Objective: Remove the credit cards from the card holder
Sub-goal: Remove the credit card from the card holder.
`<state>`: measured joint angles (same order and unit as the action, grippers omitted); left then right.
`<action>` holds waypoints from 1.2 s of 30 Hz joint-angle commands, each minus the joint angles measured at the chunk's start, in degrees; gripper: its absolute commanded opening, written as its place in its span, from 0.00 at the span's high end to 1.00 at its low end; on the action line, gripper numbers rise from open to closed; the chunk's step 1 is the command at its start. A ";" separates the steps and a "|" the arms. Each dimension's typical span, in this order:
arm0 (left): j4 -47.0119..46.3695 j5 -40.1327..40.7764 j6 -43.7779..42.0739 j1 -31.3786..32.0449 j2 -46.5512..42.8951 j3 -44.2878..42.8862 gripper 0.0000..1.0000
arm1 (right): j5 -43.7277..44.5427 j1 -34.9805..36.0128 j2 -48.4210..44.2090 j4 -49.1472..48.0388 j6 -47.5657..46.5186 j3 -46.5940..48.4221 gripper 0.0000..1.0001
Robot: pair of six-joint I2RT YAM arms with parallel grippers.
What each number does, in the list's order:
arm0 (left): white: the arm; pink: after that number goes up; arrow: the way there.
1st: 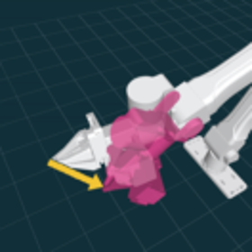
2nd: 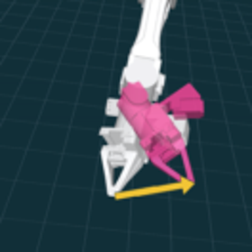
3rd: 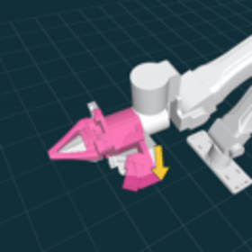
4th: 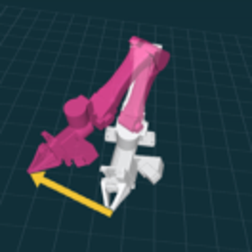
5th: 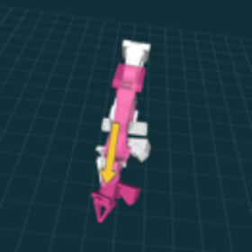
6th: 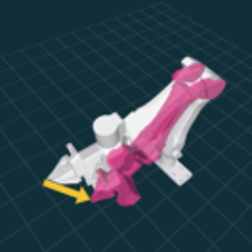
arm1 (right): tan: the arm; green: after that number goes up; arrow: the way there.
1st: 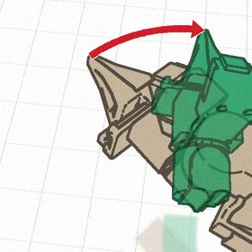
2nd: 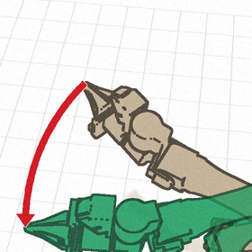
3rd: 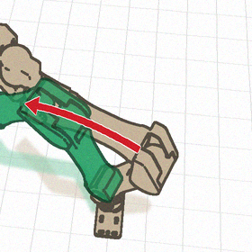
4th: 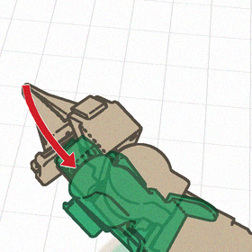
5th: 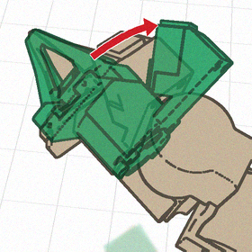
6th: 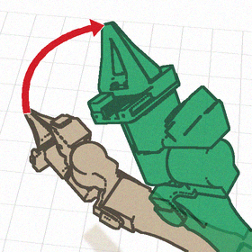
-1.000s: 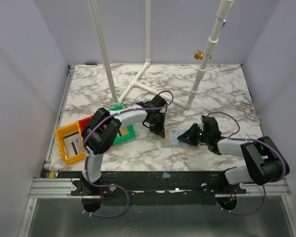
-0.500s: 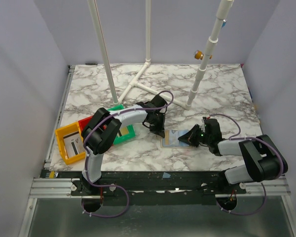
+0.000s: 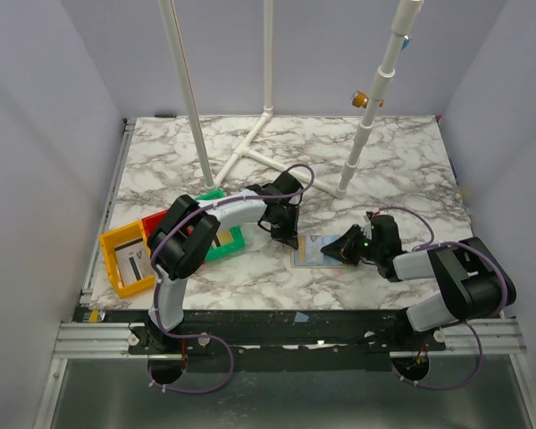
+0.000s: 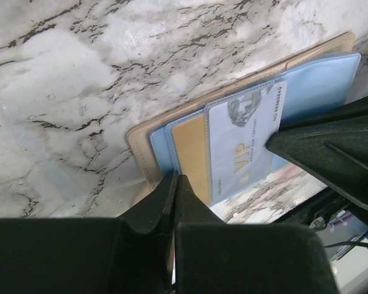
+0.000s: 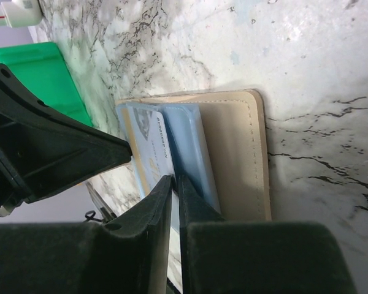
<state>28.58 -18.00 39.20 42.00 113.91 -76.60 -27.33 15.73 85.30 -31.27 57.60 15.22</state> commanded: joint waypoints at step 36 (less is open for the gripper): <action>4.82 7.27 -3.60 -3.50 1.80 4.33 1.00 | 14.59 -1.96 -15.11 22.50 -4.35 -1.97 0.99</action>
<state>27.97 -19.35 39.03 40.99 113.89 -75.92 -19.07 14.20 72.05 -17.65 55.40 13.32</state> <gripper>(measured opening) 0.008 0.008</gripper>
